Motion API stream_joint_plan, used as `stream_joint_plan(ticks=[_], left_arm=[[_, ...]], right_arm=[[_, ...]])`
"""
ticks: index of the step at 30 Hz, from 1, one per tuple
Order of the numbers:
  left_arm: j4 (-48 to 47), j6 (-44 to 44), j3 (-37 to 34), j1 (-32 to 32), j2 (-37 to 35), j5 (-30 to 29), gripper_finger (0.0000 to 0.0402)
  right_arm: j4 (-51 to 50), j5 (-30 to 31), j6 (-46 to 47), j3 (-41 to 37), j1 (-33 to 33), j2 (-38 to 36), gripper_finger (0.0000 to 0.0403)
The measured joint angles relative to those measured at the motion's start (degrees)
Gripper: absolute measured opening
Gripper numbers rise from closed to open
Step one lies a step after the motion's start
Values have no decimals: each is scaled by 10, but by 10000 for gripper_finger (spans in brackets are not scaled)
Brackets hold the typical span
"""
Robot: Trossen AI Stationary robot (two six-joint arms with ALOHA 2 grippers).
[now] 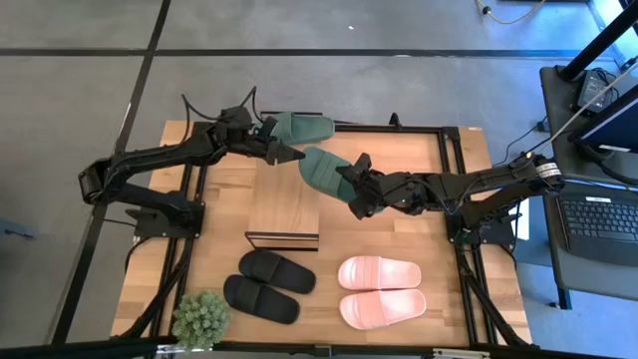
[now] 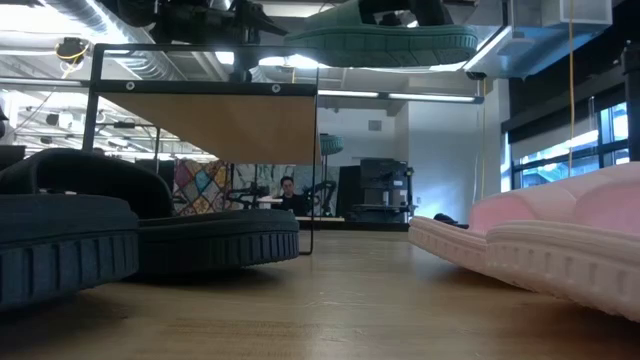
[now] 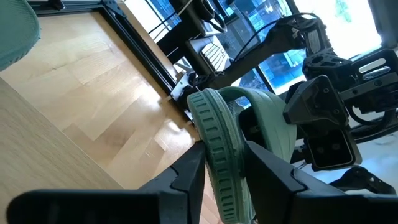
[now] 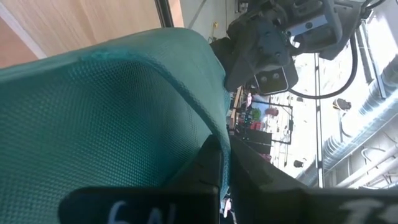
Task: Pick and place slides into the shelf
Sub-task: Put the green slipper on the shelf
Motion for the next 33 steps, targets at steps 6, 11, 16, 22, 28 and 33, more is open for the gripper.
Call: stream_joint_plan(ticks=[6,11,16,22,28,33], left_arm=[[0,1,0,0,0,0,102],[0,1,0,0,0,-1,102],[0,1,0,0,0,-1,103],[0,1,0,0,0,5,124],[0,-2,0,0,0,6,155],[0,-2,0,0,0,4,161]], right_arm=[[0,0,0,0,0,0,13],[0,0,-4,0,0,0,13],[4,0,-10,0,0,0,13],[7,-2,-12,0,0,0,13],[15,-3,-13,0,0,0,13],[14,-2,-12,0,0,0,13]])
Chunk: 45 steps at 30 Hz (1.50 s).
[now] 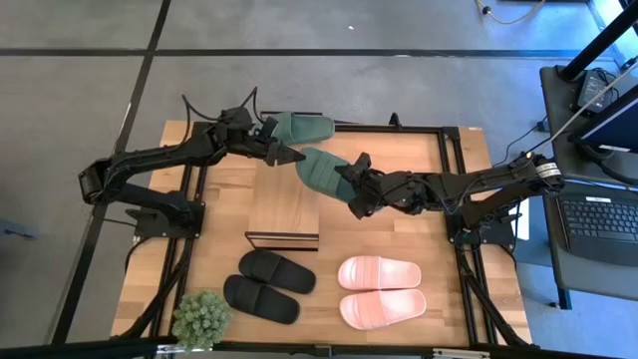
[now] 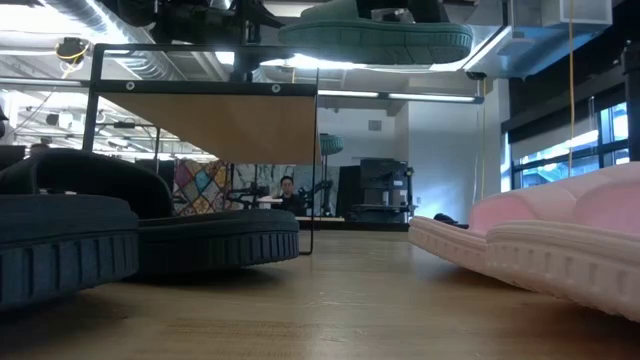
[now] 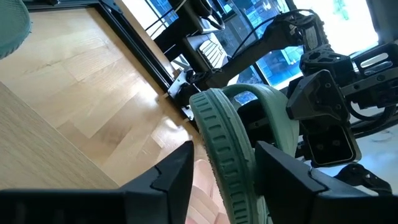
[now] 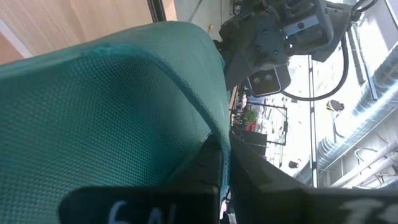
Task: Pick and place slides into the shelf
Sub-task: Put the green slipper on the shelf
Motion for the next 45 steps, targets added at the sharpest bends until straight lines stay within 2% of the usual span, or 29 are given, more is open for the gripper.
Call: stream_joint_plan(ticks=[11,23,29,34,38,45], left_arm=[[0,0,0,0,0,-4,152],[12,33,0,1,0,-8,40],[14,53,0,1,0,-8,36],[14,52,0,11,0,-4,36],[12,34,0,31,0,0,34],[8,-4,0,57,0,12,34]], right_arm=[[-1,1,0,0,0,0,13],[0,3,1,0,0,0,13],[-1,2,4,0,0,0,14],[-7,1,49,0,2,0,70],[-7,22,48,0,4,0,107],[49,126,135,1,-7,-6,126]])
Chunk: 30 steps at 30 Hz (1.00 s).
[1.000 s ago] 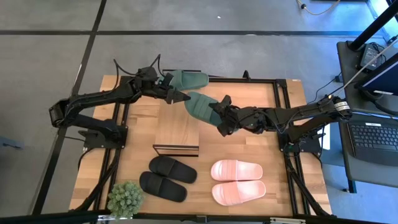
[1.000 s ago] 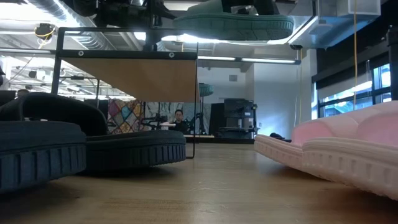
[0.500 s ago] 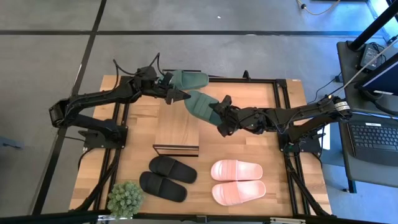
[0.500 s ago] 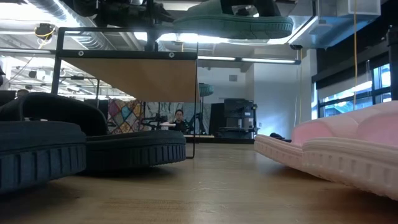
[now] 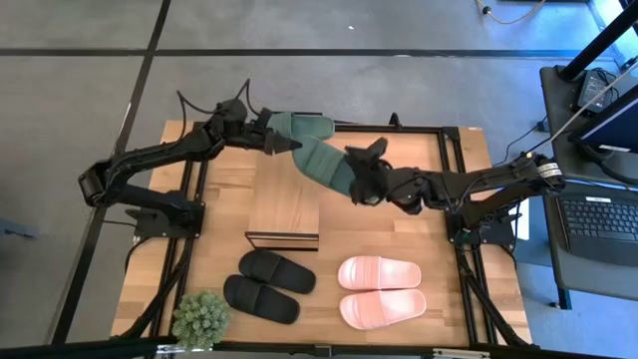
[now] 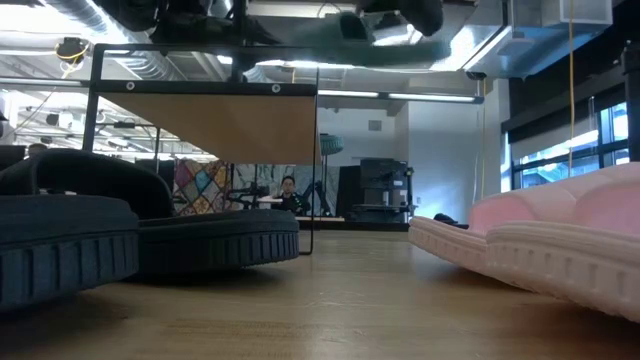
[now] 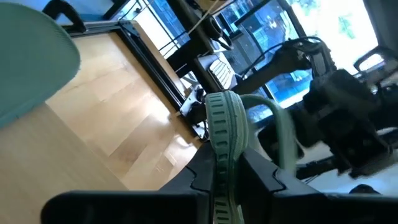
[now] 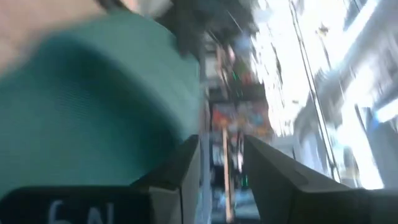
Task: Pick and place slides into the shelf
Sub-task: Put the green slipper on the shelf
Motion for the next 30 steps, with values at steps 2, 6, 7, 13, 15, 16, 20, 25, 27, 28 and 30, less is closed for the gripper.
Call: stream_joint_plan(ticks=[2,6,7,13,15,16,20,25,27,28,30], left_arm=[[-3,-9,0,6,0,2,34],[-1,-17,0,17,-10,2,33],[-5,-16,0,21,-18,3,33],[-95,-9,0,38,-84,-7,33],[-151,1,0,39,-114,-36,33],[-178,6,0,39,-129,-55,33],[-249,21,0,39,-182,-119,33],[-278,7,0,38,-221,-133,33],[-295,3,0,37,-228,-151,33],[-306,3,0,37,-229,-161,33],[-324,3,0,37,-229,-175,33]], right_arm=[[4,28,16,0,-8,-1,125],[2,57,63,0,-27,-4,125],[2,60,74,0,-32,-5,125],[-2,91,88,0,-63,-7,125],[-2,92,90,0,-74,-7,125],[-2,92,92,0,-79,-7,125],[0,91,106,0,-94,-8,125],[1,45,136,0,-111,-15,125],[1,29,150,0,-117,-16,125],[1,25,152,0,-120,-16,125],[1,19,152,0,-126,-16,125]])
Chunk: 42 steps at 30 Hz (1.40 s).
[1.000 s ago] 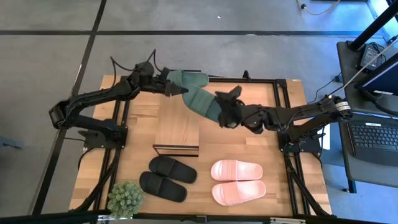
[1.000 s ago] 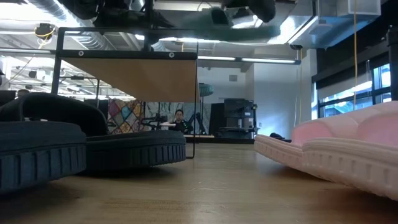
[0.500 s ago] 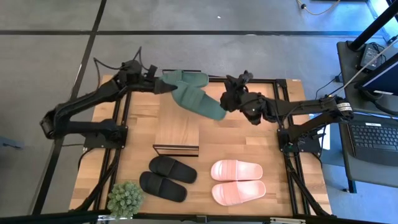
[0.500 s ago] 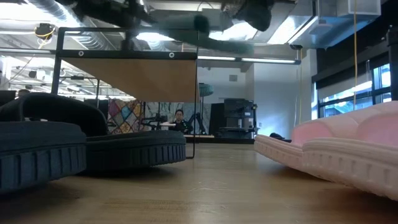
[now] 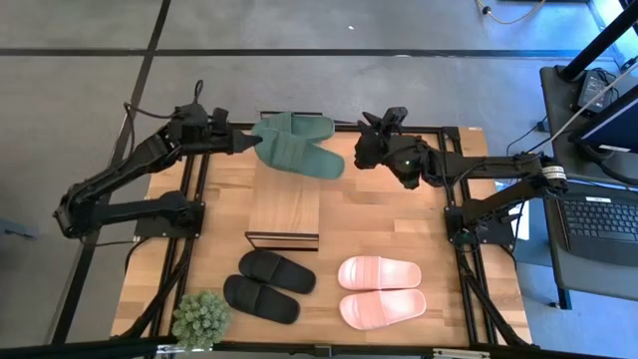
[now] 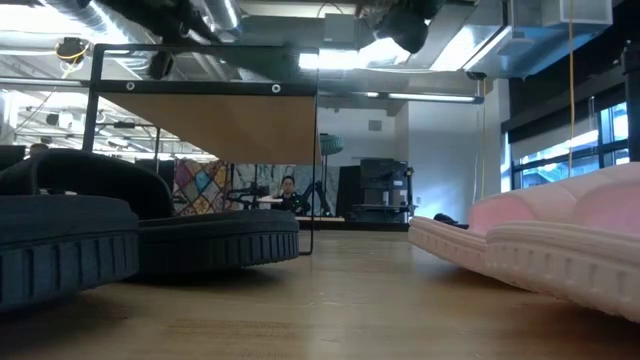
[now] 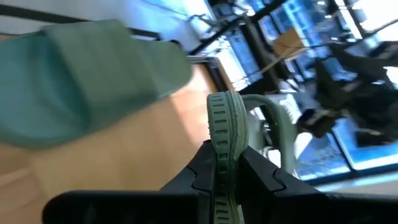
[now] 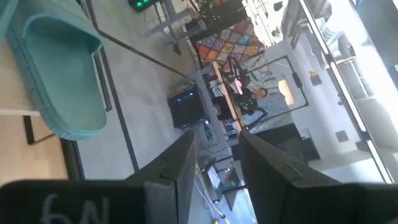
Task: Pick and place slides into the shelf
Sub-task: Put the green slipper on the shelf
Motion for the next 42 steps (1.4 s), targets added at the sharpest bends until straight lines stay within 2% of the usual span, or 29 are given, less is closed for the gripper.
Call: stream_joint_plan(ticks=[8,18,30,42], left_arm=[[-45,4,-3,0,4,-49,32],[-68,-28,-48,0,8,-60,32],[-86,-57,-68,0,8,-63,35],[-85,-57,-68,0,8,-63,94]], right_arm=[[-3,-35,15,0,-20,0,125],[-8,-68,15,0,-27,0,125],[-9,-69,15,0,-28,0,125],[-9,-69,14,0,-28,0,125]])
